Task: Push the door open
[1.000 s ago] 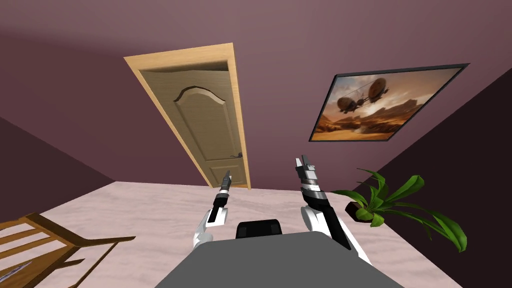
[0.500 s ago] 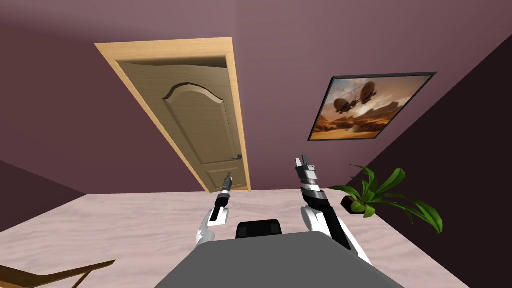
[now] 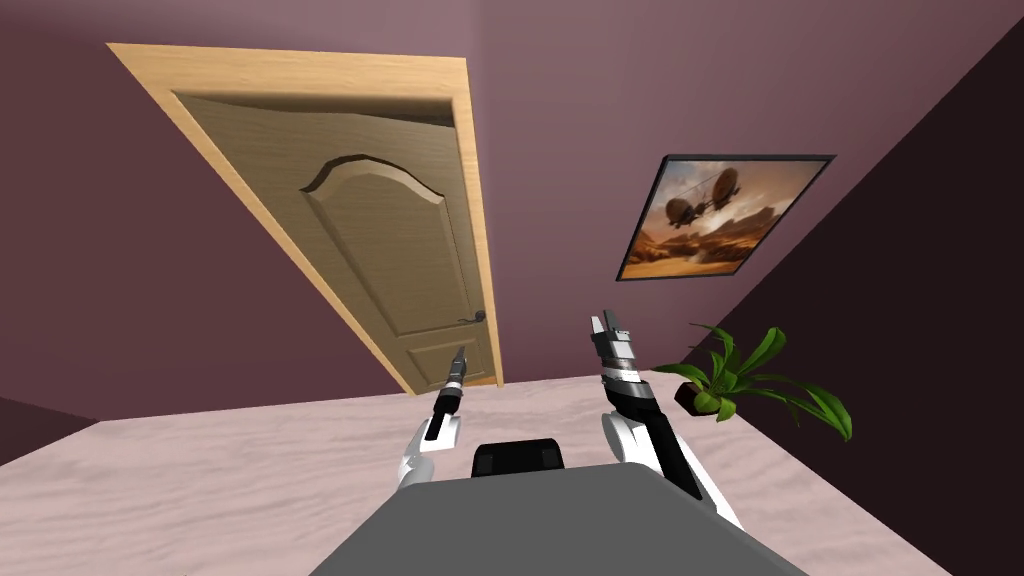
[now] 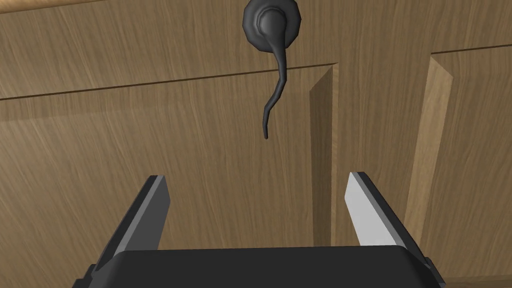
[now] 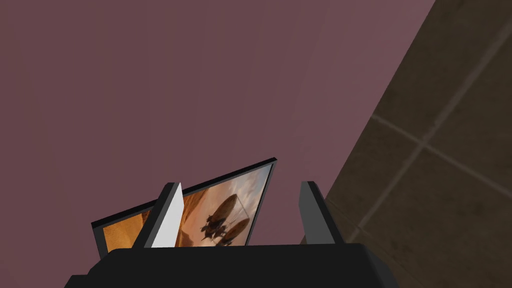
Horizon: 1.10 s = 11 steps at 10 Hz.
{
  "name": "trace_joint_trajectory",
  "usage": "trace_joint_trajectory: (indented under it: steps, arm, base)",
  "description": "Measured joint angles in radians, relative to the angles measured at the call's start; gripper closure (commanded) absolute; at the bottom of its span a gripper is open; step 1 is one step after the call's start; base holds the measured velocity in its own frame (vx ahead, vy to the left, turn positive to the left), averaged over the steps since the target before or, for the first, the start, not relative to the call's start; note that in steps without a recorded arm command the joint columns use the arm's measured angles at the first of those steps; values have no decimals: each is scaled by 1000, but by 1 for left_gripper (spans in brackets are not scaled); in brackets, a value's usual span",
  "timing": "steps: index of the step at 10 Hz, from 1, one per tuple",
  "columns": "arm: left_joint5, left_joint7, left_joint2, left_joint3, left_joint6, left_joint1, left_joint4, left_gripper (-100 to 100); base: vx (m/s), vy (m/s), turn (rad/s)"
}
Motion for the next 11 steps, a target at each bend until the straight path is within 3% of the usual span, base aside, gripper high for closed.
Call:
trace_joint_trajectory:
  steps: [3, 6, 7, 11]
  arm:
    - [2, -5, -3, 3, -2, -17, 40, -100]
    - [20, -26, 3, 56, -13, -43, 81, -100]
    - [29, -28, 13, 76, -11, -49, 86, -100]
    - [59, -56, 19, 159, -23, -78, 132, -100]
  base:
    - [81, 60, -120]
    - [181, 30, -220]
    - [220, 53, -239]
    - [156, 54, -209]
